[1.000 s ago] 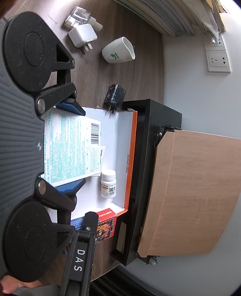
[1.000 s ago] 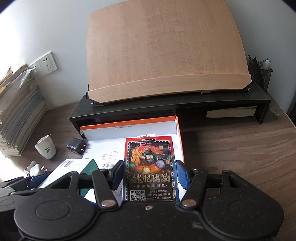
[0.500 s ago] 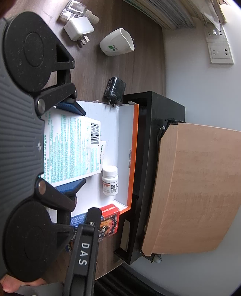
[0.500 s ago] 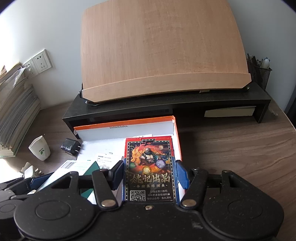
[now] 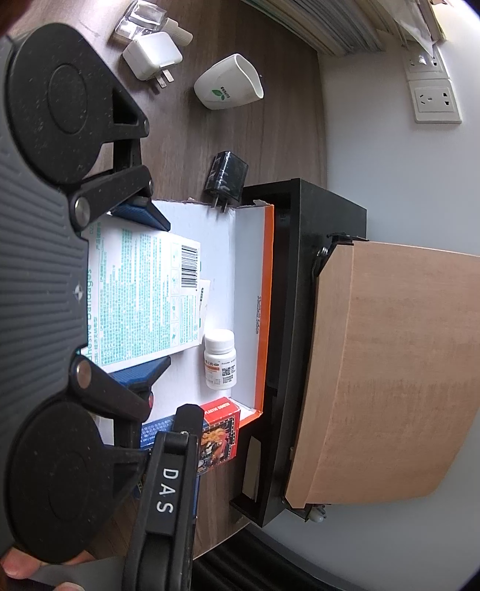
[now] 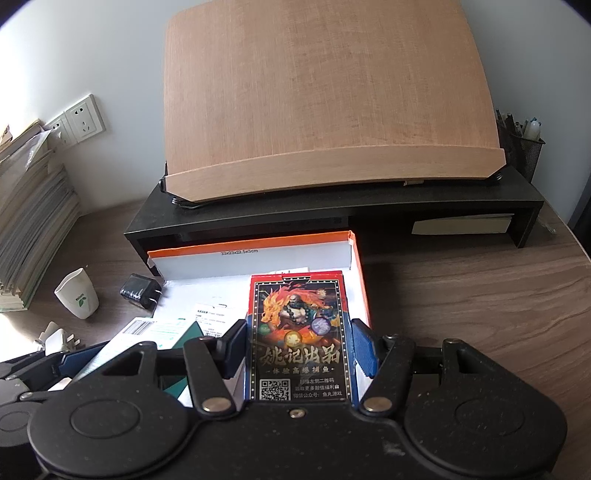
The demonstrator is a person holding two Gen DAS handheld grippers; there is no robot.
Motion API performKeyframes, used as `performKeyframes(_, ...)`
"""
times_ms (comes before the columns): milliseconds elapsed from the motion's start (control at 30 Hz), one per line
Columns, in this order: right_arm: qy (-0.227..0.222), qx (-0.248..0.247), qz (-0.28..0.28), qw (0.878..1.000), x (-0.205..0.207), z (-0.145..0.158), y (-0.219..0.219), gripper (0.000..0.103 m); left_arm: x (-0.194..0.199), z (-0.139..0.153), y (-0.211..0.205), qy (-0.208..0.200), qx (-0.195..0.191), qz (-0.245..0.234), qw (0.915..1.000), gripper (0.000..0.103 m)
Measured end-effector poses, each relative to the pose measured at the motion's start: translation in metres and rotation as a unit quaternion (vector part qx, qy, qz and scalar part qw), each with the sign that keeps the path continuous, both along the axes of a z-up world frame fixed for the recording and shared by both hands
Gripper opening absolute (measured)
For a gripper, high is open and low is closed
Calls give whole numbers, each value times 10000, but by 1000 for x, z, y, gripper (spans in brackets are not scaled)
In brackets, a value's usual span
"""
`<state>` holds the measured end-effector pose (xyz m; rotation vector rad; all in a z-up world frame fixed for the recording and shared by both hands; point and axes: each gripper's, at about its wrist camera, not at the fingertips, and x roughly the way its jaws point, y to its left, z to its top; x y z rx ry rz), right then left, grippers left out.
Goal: Organize rigid objects
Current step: 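Hold the bandage box and card deck above the white box with both tools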
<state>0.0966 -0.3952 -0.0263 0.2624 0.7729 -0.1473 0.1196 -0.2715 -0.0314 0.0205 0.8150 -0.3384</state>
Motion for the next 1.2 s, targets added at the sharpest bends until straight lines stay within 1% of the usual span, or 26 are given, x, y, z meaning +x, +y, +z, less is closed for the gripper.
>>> performKeyframes(533,-1,14,-6,10000,-3,-2,-5,71,-2,-1,-6,-22,7,-30,10000,72)
performKeyframes(967,-60,27,-3,10000,-10,0,-10,71,-16,1,-18,-74,-45,-145,9999,72)
performKeyframes(1200,10,6,50,10000,-9,-2,-10,71,-13,-1,-17,-57,-42,-63,10000,72)
